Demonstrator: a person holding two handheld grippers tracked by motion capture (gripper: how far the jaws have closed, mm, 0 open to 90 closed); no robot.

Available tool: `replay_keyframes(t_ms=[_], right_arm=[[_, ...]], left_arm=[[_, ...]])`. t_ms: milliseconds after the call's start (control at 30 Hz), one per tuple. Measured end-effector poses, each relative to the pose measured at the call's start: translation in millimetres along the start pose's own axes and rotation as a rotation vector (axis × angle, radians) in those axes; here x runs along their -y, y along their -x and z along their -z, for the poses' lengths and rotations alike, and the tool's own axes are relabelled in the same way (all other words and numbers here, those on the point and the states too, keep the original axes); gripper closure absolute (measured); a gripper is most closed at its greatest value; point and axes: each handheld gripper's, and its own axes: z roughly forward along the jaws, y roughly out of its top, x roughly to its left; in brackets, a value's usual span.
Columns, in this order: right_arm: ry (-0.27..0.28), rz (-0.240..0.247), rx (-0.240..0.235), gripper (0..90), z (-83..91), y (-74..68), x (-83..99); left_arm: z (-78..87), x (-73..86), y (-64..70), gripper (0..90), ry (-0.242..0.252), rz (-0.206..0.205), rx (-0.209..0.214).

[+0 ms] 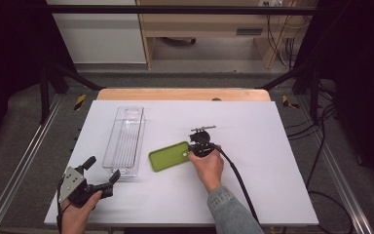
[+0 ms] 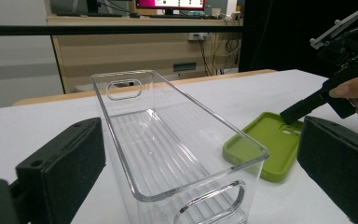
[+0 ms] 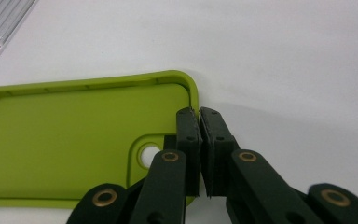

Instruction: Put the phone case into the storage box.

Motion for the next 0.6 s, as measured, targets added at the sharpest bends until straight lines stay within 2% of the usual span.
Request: replay_keyframes(t_ms=[133, 267, 600], right_arm=[[0.005, 0.016, 0.003, 87.7, 0.2, 0.0, 0.5], [0.035, 0.031, 0.001, 88.1, 5.5, 1.3, -1.1], [0.154, 0.137, 0.042, 88.3, 46.7, 3.5, -11.6]], left_arm=[[0.3, -0.2, 0.0, 0.5, 0.002, 0.001, 0.001], [0.9, -0.5, -0.9, 0.5, 0.005, 0.006, 0.001], [3.3, -1.0, -1.2, 0.6, 0.013, 0.018, 0.001]])
